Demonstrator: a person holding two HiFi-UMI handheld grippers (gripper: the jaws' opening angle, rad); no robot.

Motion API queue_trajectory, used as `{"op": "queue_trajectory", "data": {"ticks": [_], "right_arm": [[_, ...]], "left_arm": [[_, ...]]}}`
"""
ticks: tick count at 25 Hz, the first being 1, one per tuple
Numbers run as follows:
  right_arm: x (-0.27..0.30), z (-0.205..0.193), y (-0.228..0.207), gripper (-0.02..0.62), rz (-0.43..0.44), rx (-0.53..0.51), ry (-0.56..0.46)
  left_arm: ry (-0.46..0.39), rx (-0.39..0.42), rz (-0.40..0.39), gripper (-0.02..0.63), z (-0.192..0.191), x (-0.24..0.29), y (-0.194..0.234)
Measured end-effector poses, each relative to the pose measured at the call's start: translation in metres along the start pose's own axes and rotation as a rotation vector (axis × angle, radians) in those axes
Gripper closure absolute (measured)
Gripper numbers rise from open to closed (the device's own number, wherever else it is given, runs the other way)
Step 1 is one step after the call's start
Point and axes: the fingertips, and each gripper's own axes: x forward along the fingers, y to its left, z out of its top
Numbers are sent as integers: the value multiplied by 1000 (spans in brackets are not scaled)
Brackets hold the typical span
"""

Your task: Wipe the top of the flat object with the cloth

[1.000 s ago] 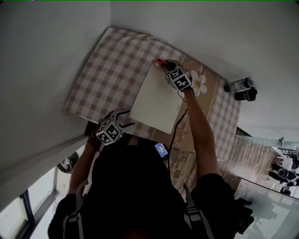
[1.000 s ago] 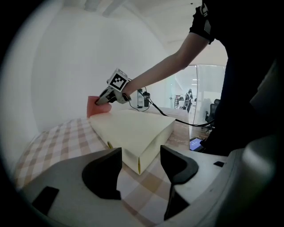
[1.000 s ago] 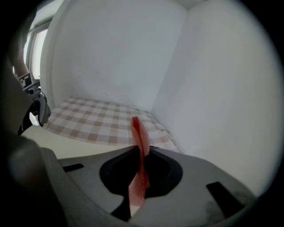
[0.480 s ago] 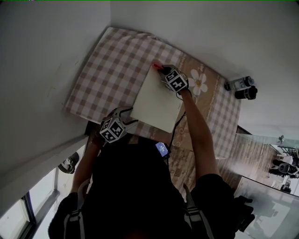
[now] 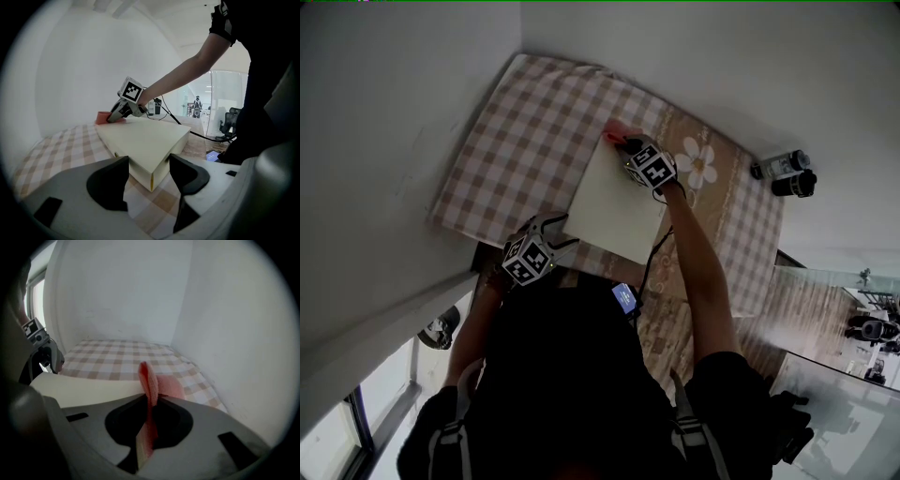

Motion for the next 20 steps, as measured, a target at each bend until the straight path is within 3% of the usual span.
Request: {"op": "queue_trajectory", "data": {"ticks": [20], "right_arm": [[-15,-6,46,578,49,25,-13]], "left_arm": [[-10,3,-21,321,2,6,3]]}}
